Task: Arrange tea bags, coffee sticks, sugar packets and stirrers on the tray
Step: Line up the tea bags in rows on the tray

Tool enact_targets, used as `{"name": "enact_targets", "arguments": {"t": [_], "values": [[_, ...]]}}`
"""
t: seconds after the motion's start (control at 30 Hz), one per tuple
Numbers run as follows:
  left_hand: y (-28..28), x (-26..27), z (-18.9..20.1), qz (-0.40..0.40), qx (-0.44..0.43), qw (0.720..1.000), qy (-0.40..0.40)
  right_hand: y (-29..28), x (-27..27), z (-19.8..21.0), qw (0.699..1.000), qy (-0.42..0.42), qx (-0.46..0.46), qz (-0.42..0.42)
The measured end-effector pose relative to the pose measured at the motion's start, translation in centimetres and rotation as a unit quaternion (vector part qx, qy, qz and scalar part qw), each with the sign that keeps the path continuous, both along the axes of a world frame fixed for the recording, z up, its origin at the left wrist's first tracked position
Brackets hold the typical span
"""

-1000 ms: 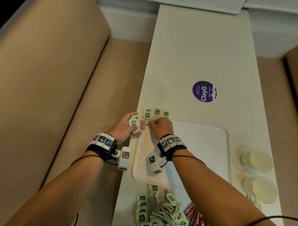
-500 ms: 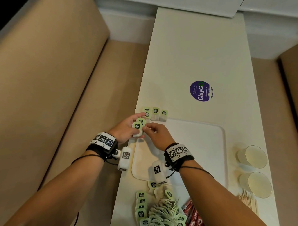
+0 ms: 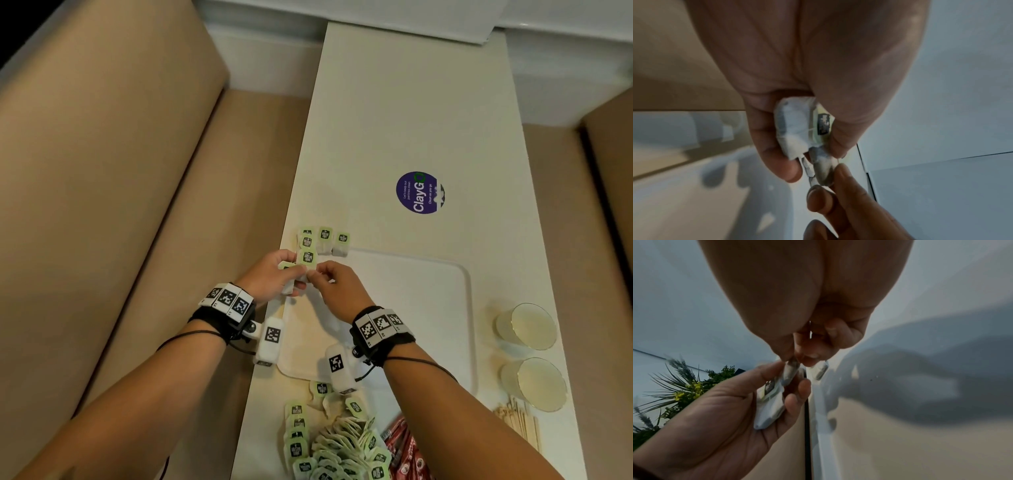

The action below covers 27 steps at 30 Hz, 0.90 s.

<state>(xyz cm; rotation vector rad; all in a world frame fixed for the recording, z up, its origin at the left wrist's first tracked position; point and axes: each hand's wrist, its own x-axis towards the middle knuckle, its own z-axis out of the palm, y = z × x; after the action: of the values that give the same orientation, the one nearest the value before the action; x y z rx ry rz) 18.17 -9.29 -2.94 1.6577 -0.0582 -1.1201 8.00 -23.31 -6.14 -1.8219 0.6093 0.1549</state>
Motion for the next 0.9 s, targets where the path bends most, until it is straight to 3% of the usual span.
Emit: {"name": "enact_targets", "arguments": {"t": [0.5,0.9], "values": [[-0.8,0.5,-1.5,0.004,0.034,0.999,0.012,-3.5,2.6,-0.4,0.989,0.086,-0.117,-0.021],[-0.8,1.0,-2.5,0.015,0.023,1.000,0.003,-3.4,3.6,-0.3,0.984,0.104,-0.125,-0.071]]}}
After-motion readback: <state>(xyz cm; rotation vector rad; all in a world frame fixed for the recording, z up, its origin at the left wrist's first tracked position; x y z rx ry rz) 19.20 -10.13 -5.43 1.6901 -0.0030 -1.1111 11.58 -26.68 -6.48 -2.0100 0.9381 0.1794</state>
